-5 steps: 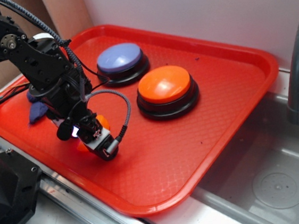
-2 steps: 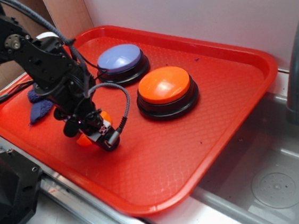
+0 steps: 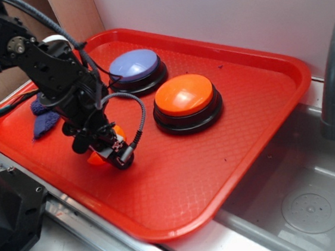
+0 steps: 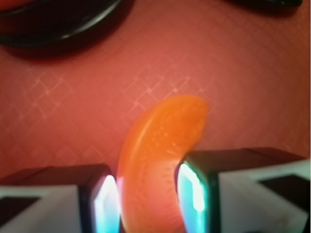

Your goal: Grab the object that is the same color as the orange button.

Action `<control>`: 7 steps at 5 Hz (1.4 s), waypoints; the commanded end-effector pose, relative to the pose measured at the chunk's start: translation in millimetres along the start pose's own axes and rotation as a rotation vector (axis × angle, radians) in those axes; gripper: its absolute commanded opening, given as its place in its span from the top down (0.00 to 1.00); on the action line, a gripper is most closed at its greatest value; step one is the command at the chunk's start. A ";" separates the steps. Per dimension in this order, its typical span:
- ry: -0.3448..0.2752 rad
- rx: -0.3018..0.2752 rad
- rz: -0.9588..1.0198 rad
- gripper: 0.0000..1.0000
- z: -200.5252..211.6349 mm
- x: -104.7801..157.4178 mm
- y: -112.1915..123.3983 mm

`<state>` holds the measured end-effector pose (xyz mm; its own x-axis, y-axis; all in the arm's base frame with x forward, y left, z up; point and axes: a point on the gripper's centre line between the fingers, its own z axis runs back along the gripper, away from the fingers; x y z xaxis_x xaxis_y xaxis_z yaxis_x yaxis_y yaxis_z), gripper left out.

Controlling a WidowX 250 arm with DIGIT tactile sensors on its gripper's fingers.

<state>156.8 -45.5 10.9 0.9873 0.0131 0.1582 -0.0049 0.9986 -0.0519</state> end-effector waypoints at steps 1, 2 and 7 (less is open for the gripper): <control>0.022 0.023 0.050 1.00 21.6 -0.4 0.8; 0.011 0.079 0.109 1.00 63.9 4.4 -3.1; -0.060 -0.050 0.391 1.00 171.4 34.9 24.1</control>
